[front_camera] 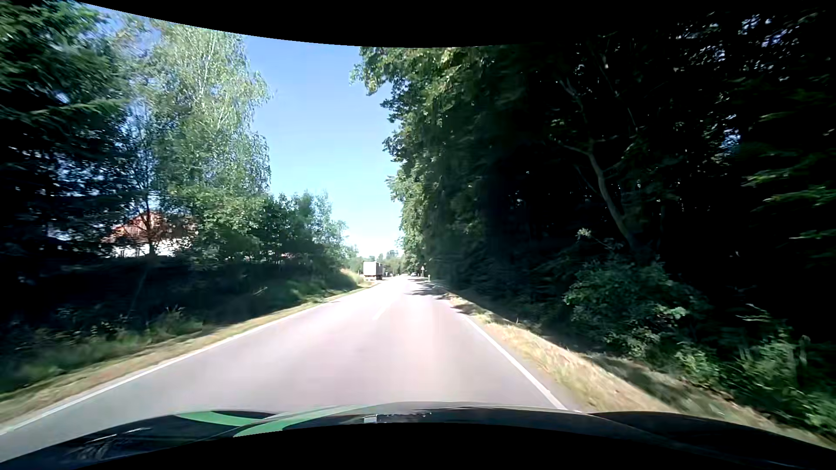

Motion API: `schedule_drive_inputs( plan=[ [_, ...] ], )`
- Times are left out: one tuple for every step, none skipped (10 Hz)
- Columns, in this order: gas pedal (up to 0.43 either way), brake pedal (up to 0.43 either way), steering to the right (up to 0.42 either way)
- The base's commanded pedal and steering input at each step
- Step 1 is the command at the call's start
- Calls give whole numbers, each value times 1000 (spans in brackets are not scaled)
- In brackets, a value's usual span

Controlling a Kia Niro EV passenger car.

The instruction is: Follow the waypoints while adhering to traffic rules and regulations

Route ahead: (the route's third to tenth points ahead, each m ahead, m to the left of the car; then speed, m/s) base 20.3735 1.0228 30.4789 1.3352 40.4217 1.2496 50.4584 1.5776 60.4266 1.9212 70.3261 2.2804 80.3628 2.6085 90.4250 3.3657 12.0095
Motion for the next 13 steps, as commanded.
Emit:
schedule_drive_inputs(
  plan=[
    [480,0,-9],
    [480,0,-10],
    [480,0,-11],
    [480,0,-11],
    [480,0,-11],
    [480,0,-11],
    [480,0,-11],
    [480,0,-11],
    [461,0,-11],
    [441,0,-11],
    [441,0,-11],
    [429,0,-10],
    [421,0,-10]
  ],
)
